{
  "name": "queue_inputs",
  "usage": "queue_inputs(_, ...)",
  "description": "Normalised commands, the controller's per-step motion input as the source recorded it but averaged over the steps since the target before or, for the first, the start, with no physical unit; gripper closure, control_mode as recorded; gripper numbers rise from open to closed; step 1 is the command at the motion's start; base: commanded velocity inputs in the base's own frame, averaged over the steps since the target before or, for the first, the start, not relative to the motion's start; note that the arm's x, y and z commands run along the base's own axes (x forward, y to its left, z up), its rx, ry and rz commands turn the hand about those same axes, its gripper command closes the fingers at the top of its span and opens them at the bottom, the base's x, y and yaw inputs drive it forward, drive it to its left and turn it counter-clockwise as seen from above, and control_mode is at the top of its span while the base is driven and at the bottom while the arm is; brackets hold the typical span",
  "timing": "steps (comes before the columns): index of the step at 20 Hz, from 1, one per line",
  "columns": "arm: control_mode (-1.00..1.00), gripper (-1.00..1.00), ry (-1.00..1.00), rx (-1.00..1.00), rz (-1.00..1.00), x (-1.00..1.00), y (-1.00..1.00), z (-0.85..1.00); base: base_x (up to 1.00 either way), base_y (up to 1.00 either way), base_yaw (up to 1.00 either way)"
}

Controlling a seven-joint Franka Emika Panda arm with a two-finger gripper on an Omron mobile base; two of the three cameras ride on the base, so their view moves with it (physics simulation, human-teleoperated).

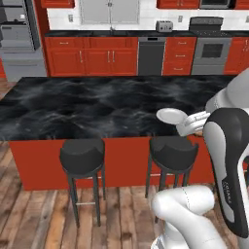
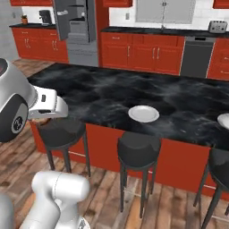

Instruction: Transport the fish and mushroom to the fridge. Place the fish on the rack containing meat and place the mushroom on the rack containing the vegetable, ensuring meats and vegetables are on different racks.

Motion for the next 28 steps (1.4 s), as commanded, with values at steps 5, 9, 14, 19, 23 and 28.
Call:
queue_inputs(5, 1.0, 1.0, 0.0, 0.0, 0.0, 0.0, 0.0, 0.0, 0.24, 1.0, 0.0)
queue_inputs(9, 1.0, 1.0, 0.0, 0.0, 0.0, 0.0, 0.0, 0.0, 0.28, 1.0, 0.0)
queue_inputs(14, 1.0, 1.0, 0.0, 0.0, 0.0, 0.0, 0.0, 0.0, 0.28, 1.0, 0.0)
queue_inputs(19, 1.0, 1.0, 0.0, 0.0, 0.0, 0.0, 0.0, 0.0, 0.33, 1.0, 0.0)
queue_inputs(23, 1.0, 1.0, 0.0, 0.0, 0.0, 0.0, 0.0, 0.0, 0.57, 1.0, 0.0)
queue_inputs(28, 1.0, 1.0, 0.0, 0.0, 0.0, 0.0, 0.0, 0.0, 0.74, 1.0, -0.06)
